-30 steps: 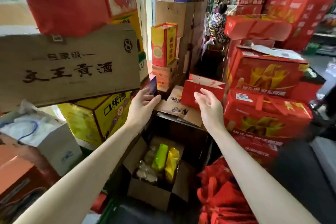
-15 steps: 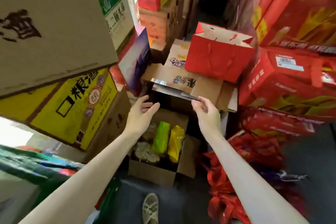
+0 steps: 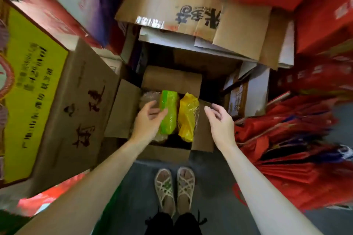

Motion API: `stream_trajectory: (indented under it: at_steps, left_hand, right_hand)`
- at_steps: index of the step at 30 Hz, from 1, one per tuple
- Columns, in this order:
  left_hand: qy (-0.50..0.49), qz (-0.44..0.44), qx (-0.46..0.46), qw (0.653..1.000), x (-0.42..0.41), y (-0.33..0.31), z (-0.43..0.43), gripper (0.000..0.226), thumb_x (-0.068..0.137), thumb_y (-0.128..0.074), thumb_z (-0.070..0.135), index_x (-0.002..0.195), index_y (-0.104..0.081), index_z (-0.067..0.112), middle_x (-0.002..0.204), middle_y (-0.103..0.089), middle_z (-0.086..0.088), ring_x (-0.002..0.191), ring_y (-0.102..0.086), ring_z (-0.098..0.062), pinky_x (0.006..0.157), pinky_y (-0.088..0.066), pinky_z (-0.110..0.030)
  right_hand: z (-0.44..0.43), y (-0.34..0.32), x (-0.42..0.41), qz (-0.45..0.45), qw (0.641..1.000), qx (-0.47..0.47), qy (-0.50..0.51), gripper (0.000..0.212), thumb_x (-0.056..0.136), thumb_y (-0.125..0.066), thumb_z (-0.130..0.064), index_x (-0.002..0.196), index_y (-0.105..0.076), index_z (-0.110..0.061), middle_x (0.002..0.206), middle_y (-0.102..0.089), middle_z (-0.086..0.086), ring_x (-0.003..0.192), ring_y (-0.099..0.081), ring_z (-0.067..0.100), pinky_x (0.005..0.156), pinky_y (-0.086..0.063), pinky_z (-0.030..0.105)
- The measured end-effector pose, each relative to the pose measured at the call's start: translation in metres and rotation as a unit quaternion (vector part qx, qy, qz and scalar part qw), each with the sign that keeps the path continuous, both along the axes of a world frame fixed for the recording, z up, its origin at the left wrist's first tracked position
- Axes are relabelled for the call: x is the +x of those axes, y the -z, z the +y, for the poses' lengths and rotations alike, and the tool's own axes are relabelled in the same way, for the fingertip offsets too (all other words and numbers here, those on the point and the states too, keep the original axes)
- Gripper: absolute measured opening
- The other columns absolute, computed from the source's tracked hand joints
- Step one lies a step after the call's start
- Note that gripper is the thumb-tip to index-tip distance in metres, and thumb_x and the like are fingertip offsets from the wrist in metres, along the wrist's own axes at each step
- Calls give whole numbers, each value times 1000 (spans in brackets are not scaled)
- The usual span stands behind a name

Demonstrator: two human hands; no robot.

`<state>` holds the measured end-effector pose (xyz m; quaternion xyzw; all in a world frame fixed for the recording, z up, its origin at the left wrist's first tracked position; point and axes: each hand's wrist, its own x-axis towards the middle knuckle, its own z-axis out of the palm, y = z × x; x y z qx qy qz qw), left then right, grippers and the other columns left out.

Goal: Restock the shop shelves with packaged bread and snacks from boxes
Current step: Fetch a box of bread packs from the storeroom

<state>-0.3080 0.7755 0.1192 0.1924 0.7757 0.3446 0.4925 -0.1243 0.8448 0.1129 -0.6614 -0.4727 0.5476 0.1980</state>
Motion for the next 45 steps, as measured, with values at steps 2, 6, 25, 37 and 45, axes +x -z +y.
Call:
stream_trajectory:
  at_steps: [2,6,25,37,45]
  left_hand:
    - [7,-11,-15,1000,3,34,0,56,92,-63,26,142,-41,16,123,-59,-4,96,-58,-6,67,-44,-13]
    - [-2,-18,-36,999,6,96,0,57,91,-64,24,142,-41,13,126,-59,-9,103,-59,-12,79,-47,-17]
    - [16,109,-78,991,17,229,9,107,64,-57,85,148,-33,22,150,-37,-9,138,-34,-27,112,-31,-52]
    - [-12,127,-24,992,28,248,3,91,78,-63,58,152,-21,26,148,-37,3,135,-36,-14,108,-31,-32]
    - [-33,119,-9,992,35,260,3,103,65,-59,75,150,-19,34,146,-42,6,132,-43,-13,110,-37,-45]
  right_hand:
    - [0,35,6,-12,1000,-20,5,48,94,-61,-28,136,-52,-6,128,-61,11,98,-59,6,88,-46,16]
    - [-2,101,21,-43,998,-55,7,50,94,-60,-32,136,-51,-7,130,-60,9,99,-58,4,81,-42,6]
    - [2,276,63,-47,973,-224,36,91,80,-47,-73,153,-23,-25,156,-31,-2,143,-30,19,115,-21,37]
    - [5,325,84,-35,963,-261,54,93,82,-42,-75,155,-10,-29,161,-18,-2,146,-20,20,117,-15,42]
    - [5,341,91,-33,965,-255,47,111,66,-45,-88,155,-15,-28,160,-19,-3,146,-20,19,120,-15,44]
